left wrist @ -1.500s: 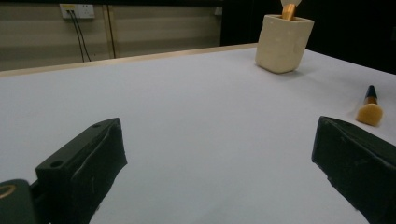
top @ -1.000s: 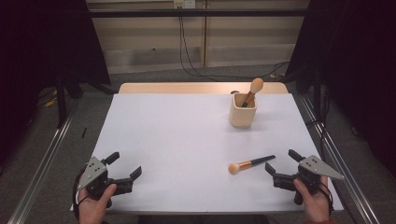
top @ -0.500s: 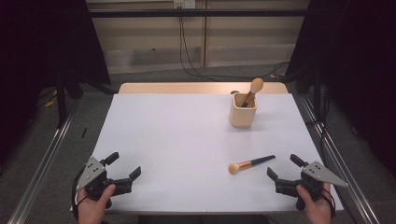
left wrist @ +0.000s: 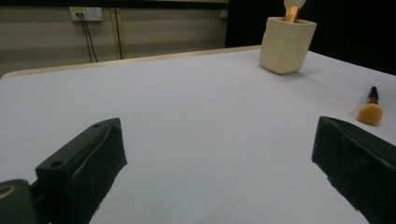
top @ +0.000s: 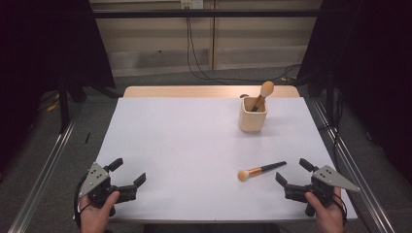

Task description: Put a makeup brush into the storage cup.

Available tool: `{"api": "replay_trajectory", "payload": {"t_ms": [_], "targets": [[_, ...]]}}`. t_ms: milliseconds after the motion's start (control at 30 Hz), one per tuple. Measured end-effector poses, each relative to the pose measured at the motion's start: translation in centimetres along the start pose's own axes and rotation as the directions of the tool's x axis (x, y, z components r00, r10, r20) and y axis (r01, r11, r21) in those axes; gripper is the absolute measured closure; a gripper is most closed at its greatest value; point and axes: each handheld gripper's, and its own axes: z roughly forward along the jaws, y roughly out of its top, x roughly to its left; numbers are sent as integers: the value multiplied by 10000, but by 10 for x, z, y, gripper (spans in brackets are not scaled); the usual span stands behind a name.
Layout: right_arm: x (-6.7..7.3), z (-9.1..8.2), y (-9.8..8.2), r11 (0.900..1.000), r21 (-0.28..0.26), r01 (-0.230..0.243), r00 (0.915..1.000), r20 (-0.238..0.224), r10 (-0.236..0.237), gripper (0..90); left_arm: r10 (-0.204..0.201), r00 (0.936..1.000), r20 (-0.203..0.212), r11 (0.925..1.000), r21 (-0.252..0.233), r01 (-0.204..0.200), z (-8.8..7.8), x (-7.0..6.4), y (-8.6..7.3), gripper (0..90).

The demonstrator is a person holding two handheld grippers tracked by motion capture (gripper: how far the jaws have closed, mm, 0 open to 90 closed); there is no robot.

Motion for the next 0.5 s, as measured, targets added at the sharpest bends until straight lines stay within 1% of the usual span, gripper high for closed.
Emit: {"api": "replay_trajectory", "payload": {"t_ms": [67,100,167,267,300,333,367,400,433,467,500], "targets": [[1,1,2,10000,-49,-38,10000,41,38,2,-5,10000,-35,10000,36,6,0,0,0,26],[1,2,3,10000,-78,37,10000,-13,-37,1,-34,10000,22,10000,49,34,1,0,0,26],[1,4,5,10000,-40,46,10000,-12,-46,3,104,9999,44,9999,117,-104,1,0,1,27],[-1,8,9,10000,-4,17,9997,-225,-17,1,4,10000,-14,10000,90,-4,1,1,1,26],[-1,9,11,10000,52,59,9996,-261,-58,0,79,10000,8,9999,126,-79,1,0,1,26],[-2,10,13,9999,75,103,9994,-325,-100,0,44,10000,1,9999,124,-44,1,-1,1,26],[-2,11,14,9999,86,95,9993,-361,-92,0,136,9999,33,9998,170,-136,1,-1,2,26],[-3,12,16,10000,57,75,9991,-425,-72,0,116,9999,45,9998,146,-117,2,-2,1,26],[-3,13,18,10000,70,59,9989,-464,-56,1,191,9998,66,9997,159,-192,2,-2,1,26],[-4,14,19,9998,103,140,9986,-502,-135,0,183,9998,66,9997,178,-184,2,-2,1,26],[-4,15,20,9999,133,38,9984,-558,-30,0,171,9998,50,9997,183,-172,2,-2,1,26]]}}
